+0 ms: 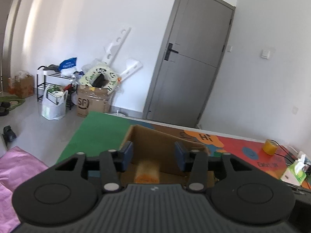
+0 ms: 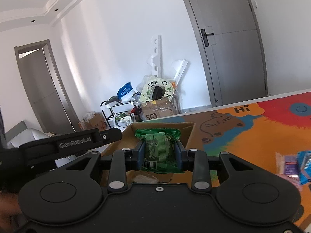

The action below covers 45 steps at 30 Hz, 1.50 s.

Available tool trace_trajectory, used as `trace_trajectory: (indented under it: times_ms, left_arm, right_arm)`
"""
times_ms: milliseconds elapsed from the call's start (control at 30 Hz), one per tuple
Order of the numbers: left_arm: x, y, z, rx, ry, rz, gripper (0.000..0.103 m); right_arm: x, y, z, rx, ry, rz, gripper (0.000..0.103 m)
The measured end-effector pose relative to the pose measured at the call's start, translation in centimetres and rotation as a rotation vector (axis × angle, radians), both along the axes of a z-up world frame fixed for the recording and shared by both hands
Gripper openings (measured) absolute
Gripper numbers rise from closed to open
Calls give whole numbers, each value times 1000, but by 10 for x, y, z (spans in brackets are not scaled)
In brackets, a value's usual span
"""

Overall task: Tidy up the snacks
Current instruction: 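Carry both held packs over the cardboard box, then open both grippers to drop the packs into the box, then move both grippers back over the remaining snacks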

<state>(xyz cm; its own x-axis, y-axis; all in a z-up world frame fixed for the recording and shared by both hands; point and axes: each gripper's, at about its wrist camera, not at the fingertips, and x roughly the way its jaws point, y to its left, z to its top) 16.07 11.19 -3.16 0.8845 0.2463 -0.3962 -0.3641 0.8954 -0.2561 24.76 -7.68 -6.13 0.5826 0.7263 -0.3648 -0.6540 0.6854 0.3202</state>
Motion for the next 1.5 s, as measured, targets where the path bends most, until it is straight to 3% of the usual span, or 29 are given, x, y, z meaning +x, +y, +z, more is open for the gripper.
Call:
trace_trajectory:
  times_ms: [233, 367, 433, 500, 600, 700, 1033, 1200, 1500]
  left_arm:
    - [-19, 22, -4, -83, -11, 57, 53]
    - [-29, 26, -2, -102, -22, 75, 62]
    - [-32, 27, -2, -110, -29, 83, 69]
    - [-32, 26, -2, -112, -36, 83, 74]
    - [-32, 25, -3, -110, -28, 88, 78]
    - [-36, 28, -5, -130, -41, 108, 86]
    - [-55, 19, -2, -135, -53, 165, 90]
    - [-59, 7, 0, -126, -60, 150, 96]
    - [-63, -23, 8, -111, -24, 85, 97]
  right_arm:
    - [9, 14, -8, 5, 38, 20, 33]
    - [14, 20, -8, 26, 54, 31, 33]
    - [16, 25, -7, 30, 65, 38, 36]
    - [18, 27, -8, 45, 79, 34, 48]
    - [16, 25, -9, 51, 81, 27, 49]
    - [13, 16, -10, 53, 104, 21, 49]
    - [1, -22, 5, 44, 102, -1, 64]
    - [-5, -46, 12, 42, 89, -27, 77]
    - [-8, -92, 20, 45, 90, -74, 92]
